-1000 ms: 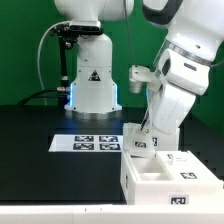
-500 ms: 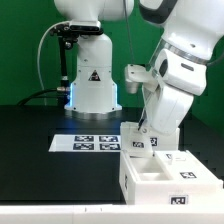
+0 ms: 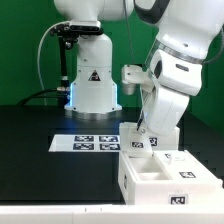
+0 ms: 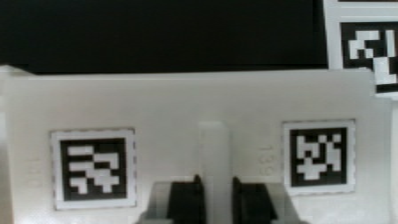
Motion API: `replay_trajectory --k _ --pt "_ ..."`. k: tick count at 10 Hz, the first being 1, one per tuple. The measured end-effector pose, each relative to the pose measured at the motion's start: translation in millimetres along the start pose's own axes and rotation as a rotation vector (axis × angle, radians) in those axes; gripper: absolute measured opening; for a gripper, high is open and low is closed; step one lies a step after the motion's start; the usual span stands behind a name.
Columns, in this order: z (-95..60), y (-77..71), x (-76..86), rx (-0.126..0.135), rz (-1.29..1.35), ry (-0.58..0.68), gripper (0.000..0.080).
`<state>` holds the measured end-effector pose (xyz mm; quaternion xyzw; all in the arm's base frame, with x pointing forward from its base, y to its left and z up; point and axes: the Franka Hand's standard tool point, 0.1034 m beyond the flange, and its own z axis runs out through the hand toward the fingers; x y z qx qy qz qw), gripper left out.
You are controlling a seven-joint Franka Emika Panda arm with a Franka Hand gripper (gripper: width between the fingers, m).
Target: Assemble cabinet
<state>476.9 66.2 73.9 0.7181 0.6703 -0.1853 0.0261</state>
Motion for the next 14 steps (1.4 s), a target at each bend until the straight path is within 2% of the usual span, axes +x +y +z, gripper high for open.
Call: replay_trajectory --k 2,3,4,5,6,7,8,14 --pt "-0.8 -0.8 1.9 -0.001 -0.001 0.001 0.0066" --pt "1.4 -0.8 1.6 -0.01 0.005 0.001 0.0066" --pt "3.7 -2.7 -0.5 -0.005 0.009 -0.009 0.0066" --pt "2.7 -2.3 -3.7 0.013 0.014 -0.019 0.0066" --pt "2.8 -1.6 -3.9 0.01 0.015 -0.018 0.0066" --pt "3.6 -3.5 -6.4 0.031 0.018 -0.026 0.0066" --pt "4.3 -4.1 -11.8 0.07 0.026 -0.045 0.0066" --pt "6.6 -1.7 -13.1 0.06 0.029 -0.047 0.0066"
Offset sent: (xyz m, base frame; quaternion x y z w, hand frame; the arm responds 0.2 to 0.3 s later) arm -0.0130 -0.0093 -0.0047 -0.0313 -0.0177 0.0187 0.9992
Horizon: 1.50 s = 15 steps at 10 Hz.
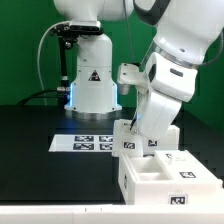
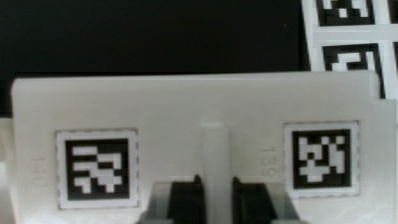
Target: Assemble cabinet
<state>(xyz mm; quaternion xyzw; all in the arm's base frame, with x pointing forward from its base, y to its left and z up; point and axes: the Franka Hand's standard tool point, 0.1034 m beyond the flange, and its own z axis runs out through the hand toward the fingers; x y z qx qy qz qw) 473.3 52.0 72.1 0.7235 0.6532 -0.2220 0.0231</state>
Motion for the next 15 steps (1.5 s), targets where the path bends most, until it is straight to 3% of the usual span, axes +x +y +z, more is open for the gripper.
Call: replay_trajectory --k 1,3,4,5,6,8,9,13,15 --pt "0.0 0.2 -0.1 -0.001 0.001 0.0 0.0066" --pt "2.7 -1.2 6.2 -0.12 -0.007 0.022 0.0066" --pt "3.8 -3.5 6.8 -0.142 -0.002 0.029 0.0066" --pt "2.6 -3.6 11.8 -0.21 0.029 0.022 0.0066" --pt "1.9 -8.8 17.0 -0.232 0.015 0.038 0.0066" --pt "-12.5 -13.7 27.6 -0.228 0.019 0.05 0.0066" --pt "-19.6 -14.7 31.2 -0.246 0.021 0.059 0.0066" --pt "-15.1 -14.6 27.4 -0.237 0.021 0.055 0.0066" --pt "-7.3 -11.9 16.7 -0.221 0.014 0.048 0.0066"
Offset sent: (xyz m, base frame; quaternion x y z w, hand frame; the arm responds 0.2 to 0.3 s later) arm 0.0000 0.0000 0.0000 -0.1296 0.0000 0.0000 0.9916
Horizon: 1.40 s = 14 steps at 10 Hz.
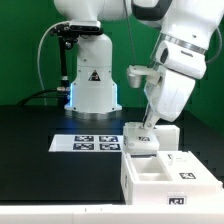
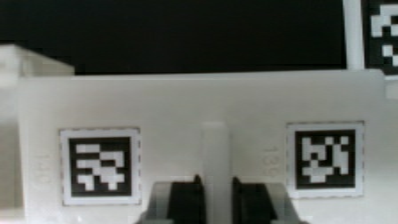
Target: Assemble cabinet
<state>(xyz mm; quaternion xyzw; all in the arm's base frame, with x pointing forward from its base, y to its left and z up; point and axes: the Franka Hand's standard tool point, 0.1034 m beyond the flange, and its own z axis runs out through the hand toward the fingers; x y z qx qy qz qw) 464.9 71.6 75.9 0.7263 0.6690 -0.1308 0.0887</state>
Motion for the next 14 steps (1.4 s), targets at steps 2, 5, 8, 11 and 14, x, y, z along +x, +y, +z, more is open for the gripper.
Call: replay_trajectory --k 2,5,8,11,14 --pt "3.6 0.8 -4.2 0.007 0.005 -0.002 0.0066" --pt "0.6 10.1 -3.5 -0.002 0.001 -0.001 0.0066" --pt "3.6 11.7 -4.4 0.02 0.003 -0.017 0.0067" --pt "2.9 10.4 4.2 0.019 0.003 -0.016 0.0067" --pt "1.6 12.0 4.2 0.017 -0.002 -0.015 0.0067"
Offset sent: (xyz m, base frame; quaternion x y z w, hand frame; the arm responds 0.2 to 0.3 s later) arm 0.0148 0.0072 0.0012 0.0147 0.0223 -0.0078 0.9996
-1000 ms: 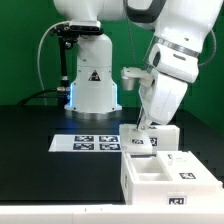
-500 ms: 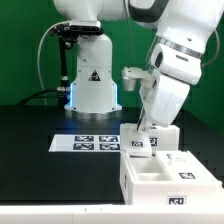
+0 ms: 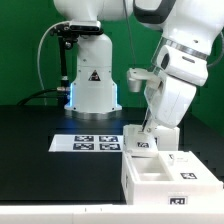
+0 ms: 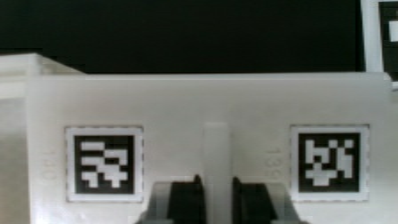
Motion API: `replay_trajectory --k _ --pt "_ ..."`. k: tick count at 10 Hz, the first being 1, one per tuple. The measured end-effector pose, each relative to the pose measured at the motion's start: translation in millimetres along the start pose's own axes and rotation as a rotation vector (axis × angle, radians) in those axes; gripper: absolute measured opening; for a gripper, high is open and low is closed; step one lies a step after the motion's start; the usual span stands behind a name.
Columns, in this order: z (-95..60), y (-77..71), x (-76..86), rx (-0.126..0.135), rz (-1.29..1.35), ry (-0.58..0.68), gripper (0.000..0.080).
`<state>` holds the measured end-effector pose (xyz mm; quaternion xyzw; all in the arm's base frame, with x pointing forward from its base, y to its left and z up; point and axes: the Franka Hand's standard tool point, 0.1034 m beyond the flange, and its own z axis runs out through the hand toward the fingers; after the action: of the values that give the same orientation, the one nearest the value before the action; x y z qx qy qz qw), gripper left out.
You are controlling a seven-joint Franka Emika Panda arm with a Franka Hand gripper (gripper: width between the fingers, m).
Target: Assemble cabinet
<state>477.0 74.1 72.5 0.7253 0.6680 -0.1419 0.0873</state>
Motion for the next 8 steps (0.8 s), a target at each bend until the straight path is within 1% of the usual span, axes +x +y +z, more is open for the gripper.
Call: replay_trajectory --k 4,6,8 --pt "1.3 1.0 -5.4 0.01 0.002 -0.006 0.0067" --pt "1.2 2.0 -8.8 0.02 0.007 -0.007 0.0067" --pt "5.3 3.5 -9.8 0.024 0.009 -0.009 0.0067"
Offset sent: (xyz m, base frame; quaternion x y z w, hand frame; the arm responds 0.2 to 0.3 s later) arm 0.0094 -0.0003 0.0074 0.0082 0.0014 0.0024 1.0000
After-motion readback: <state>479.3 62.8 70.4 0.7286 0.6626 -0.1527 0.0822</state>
